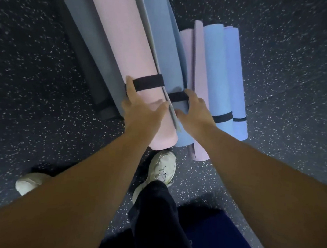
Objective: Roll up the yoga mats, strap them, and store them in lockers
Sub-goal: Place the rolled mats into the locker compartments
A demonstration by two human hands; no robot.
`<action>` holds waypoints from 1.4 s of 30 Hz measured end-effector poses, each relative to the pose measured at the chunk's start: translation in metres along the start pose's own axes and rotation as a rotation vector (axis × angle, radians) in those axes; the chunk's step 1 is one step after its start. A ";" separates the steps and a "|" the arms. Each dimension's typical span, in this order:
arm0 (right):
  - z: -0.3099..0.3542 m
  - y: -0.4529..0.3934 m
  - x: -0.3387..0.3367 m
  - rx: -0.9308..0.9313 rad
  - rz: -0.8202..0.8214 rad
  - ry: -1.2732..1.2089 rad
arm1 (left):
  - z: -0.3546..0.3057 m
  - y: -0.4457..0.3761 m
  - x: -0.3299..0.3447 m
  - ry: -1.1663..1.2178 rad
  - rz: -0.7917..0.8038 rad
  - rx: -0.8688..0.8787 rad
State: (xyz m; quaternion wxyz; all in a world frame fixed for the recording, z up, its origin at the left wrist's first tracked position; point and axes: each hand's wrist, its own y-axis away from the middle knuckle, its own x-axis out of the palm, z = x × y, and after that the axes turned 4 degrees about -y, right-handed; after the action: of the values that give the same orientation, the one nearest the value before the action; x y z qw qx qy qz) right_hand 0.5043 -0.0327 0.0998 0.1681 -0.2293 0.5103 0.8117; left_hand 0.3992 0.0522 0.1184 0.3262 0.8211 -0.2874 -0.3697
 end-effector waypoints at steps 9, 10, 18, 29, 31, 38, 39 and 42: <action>-0.007 -0.028 0.016 0.050 0.029 0.014 | 0.016 -0.026 0.015 -0.017 -0.046 -0.065; -0.006 -0.028 0.016 0.056 0.032 0.025 | 0.018 -0.026 0.013 0.004 -0.034 -0.054; 0.022 -0.005 0.004 0.016 -0.072 0.001 | 0.014 -0.021 -0.022 0.144 0.050 -0.035; 0.073 0.085 -0.055 0.015 -0.164 -0.077 | -0.029 0.048 -0.125 0.070 0.106 0.111; 0.093 0.108 -0.074 -0.007 -0.176 -0.035 | -0.040 0.068 -0.158 0.050 0.083 0.121; 0.172 0.203 -0.167 -0.183 -0.230 0.194 | -0.084 0.154 -0.297 0.080 0.083 0.283; 0.184 0.220 -0.181 -0.208 -0.236 0.235 | -0.089 0.172 -0.319 0.074 0.094 0.300; 0.215 0.267 -0.213 -0.272 -0.262 0.319 | -0.091 0.221 -0.374 0.070 0.095 0.270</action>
State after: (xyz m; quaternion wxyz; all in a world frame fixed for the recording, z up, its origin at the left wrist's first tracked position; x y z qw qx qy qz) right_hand 0.5046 0.0410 0.4964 0.1569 -0.4391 0.3821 0.7978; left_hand 0.2109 0.2114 0.4876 0.2396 0.8555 -0.3614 -0.2828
